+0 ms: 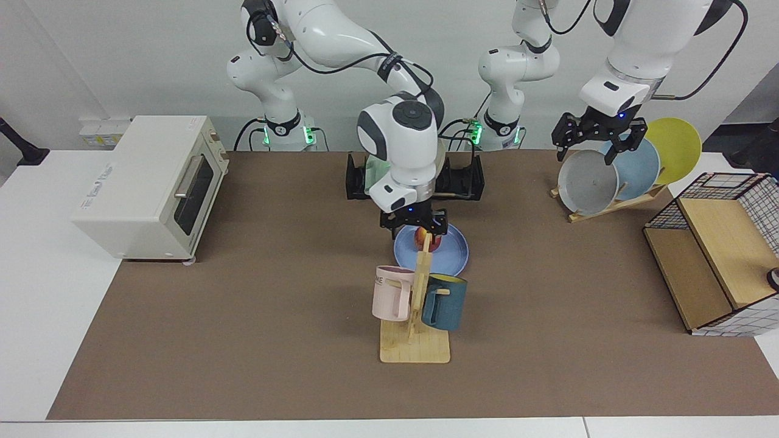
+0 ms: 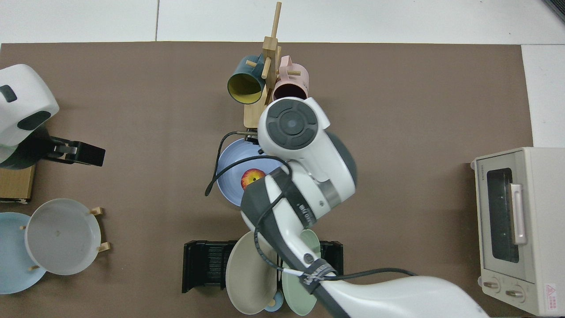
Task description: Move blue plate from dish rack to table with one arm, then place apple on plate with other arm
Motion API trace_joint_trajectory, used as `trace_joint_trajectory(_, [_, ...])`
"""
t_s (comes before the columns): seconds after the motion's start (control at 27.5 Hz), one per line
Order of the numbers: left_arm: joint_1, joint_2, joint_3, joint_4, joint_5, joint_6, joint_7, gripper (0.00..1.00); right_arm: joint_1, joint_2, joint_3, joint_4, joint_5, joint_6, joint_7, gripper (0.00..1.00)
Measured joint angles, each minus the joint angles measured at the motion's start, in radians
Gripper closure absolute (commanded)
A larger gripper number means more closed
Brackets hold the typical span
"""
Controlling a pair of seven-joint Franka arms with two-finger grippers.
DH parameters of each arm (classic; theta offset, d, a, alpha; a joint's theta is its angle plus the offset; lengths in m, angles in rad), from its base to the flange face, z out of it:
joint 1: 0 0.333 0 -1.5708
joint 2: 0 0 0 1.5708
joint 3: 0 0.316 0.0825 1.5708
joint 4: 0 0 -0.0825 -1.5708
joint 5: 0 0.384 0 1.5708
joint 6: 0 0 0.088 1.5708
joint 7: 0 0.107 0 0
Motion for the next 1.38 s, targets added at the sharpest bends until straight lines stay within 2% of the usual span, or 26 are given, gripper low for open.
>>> trace_joint_trajectory(0.33, [0.000,0.000,0.002,0.001,0.000,0.000,0.000,0.00,-0.249,-0.191,-0.017,-0.124,-0.001,-0.058,-0.569,0.00])
trace_joint_trajectory(0.62, [0.000,0.000,0.002,0.001,0.000,0.000,0.000,0.00,-0.418,-0.280,-0.019,-0.215,-0.003,-0.064,-0.919,0.00])
trace_joint_trajectory(0.87, [0.000,0.000,0.002,0.001,0.000,0.000,0.000,0.00,-0.436,-0.394,-0.012,-0.299,-0.086,-0.065,-0.947,0.00])
trace_joint_trajectory(0.98, [0.000,0.000,0.002,0.001,0.000,0.000,0.000,0.00,-0.436,-0.449,-0.008,-0.329,-0.092,-0.077,-0.944,0.00])
trace_joint_trajectory(1.13, [0.000,0.000,0.002,0.001,0.000,0.000,0.000,0.00,-0.434,-0.500,-0.004,-0.329,-0.092,-0.158,-0.888,0.00])
trace_joint_trajectory(1.24, [0.000,0.000,0.002,0.001,0.000,0.000,0.000,0.00,-0.427,-0.517,0.000,-0.318,-0.092,-0.209,-0.825,0.00])
trace_joint_trajectory(1.38, [0.000,0.000,0.002,0.002,0.000,0.000,0.000,0.00,-0.426,-0.519,0.009,-0.314,-0.088,-0.222,-0.768,0.00])
